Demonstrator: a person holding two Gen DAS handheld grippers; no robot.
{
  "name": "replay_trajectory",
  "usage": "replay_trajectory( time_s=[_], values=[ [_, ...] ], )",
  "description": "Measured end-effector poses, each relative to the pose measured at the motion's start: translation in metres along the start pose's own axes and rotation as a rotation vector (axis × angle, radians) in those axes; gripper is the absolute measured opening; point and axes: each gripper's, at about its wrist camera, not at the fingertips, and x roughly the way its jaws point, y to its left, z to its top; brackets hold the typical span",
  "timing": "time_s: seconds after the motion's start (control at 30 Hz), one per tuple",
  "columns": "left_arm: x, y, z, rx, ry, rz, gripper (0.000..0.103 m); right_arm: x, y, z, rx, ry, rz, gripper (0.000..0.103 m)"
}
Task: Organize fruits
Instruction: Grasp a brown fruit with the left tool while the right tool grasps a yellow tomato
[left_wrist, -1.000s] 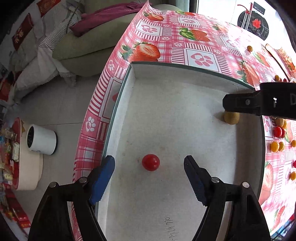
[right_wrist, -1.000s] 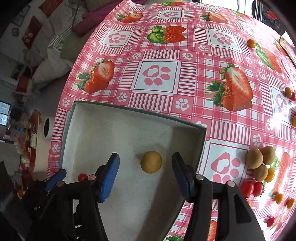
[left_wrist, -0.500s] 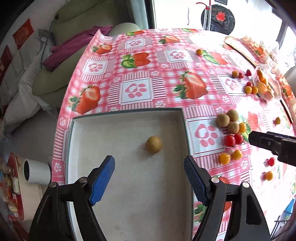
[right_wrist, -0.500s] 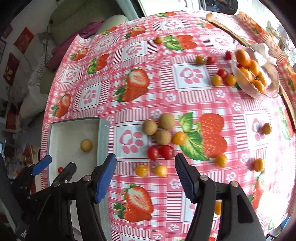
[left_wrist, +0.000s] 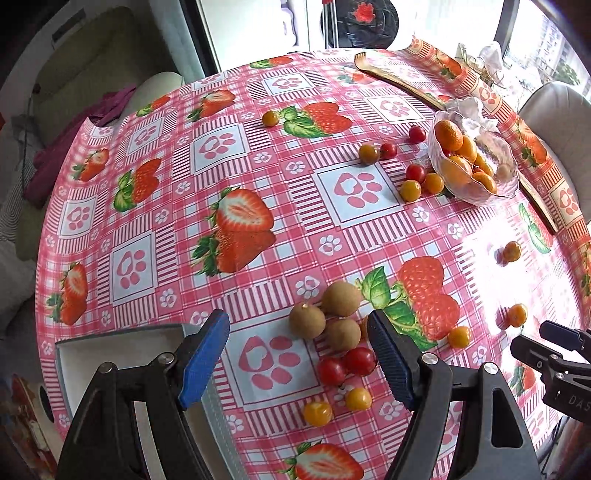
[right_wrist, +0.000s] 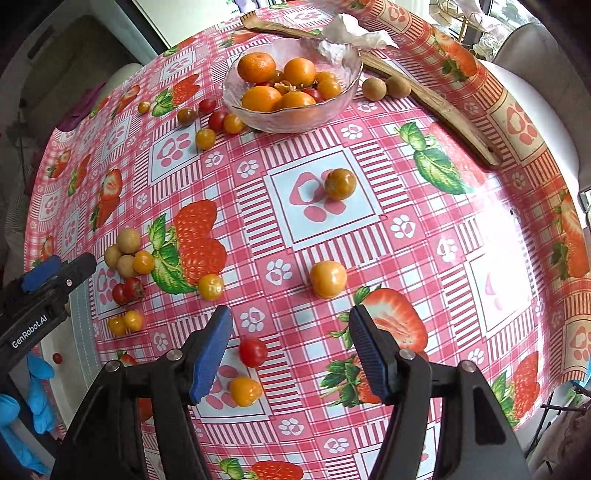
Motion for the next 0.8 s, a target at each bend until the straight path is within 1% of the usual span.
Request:
replay_trajectory(
  time_s=[0.13, 0.33, 0.37, 0.4, 0.43, 0.5, 0.57, 0.6, 0.63, 0.7, 0.73, 0.77, 0.8],
  values=[
    [0.019, -0.014, 0.013, 0.045, 0.016, -0.006, 0.078, 0.004, -0.013, 0.004, 0.003, -0.009, -0.020, 0.069],
    [0.037, -0.021, 0.018, 0.058, 0.056, -0.004, 0.078, 0.017, -0.016, 0.010, -0.026, -0.001, -0.039, 0.069],
    [0.039, -0.022, 0.018, 0.062, 0.064, -0.003, 0.074, 0.020, -0.015, 0.010, -0.032, 0.001, -0.042, 0.069],
    [0.042, -0.024, 0.018, 0.069, 0.075, -0.001, 0.064, 0.021, -0.015, 0.011, -0.036, 0.002, -0.042, 0.069],
    [0.045, -0.025, 0.018, 0.076, 0.092, 0.000, 0.061, 0.023, -0.014, 0.011, -0.040, 0.003, -0.043, 0.069],
    [0.050, -0.025, 0.016, 0.075, 0.112, 0.004, 0.061, 0.026, -0.013, 0.011, -0.046, 0.008, -0.046, 0.066],
    [0.050, -0.025, 0.015, 0.068, 0.108, 0.001, 0.061, 0.027, -0.012, 0.011, -0.056, 0.005, -0.055, 0.065],
    [0.050, -0.025, 0.015, 0.065, 0.107, 0.000, 0.058, 0.027, -0.011, 0.010, -0.062, 0.002, -0.059, 0.064],
    [0.049, -0.024, 0.015, 0.061, 0.105, -0.009, 0.055, 0.027, -0.010, 0.010, -0.067, 0.001, -0.064, 0.062],
    [0.048, -0.026, 0.015, 0.061, 0.103, -0.023, 0.041, 0.028, -0.008, 0.010, -0.078, 0.000, -0.085, 0.055],
    [0.048, -0.028, 0.015, 0.064, 0.101, -0.031, 0.037, 0.028, -0.006, 0.009, -0.084, -0.002, -0.095, 0.052],
    [0.047, -0.030, 0.015, 0.068, 0.098, -0.034, 0.032, 0.028, -0.005, 0.009, -0.092, -0.004, -0.105, 0.044],
    [0.047, -0.032, 0.015, 0.072, 0.093, -0.030, 0.031, 0.028, -0.004, 0.009, -0.097, -0.007, -0.115, 0.035]
  ],
)
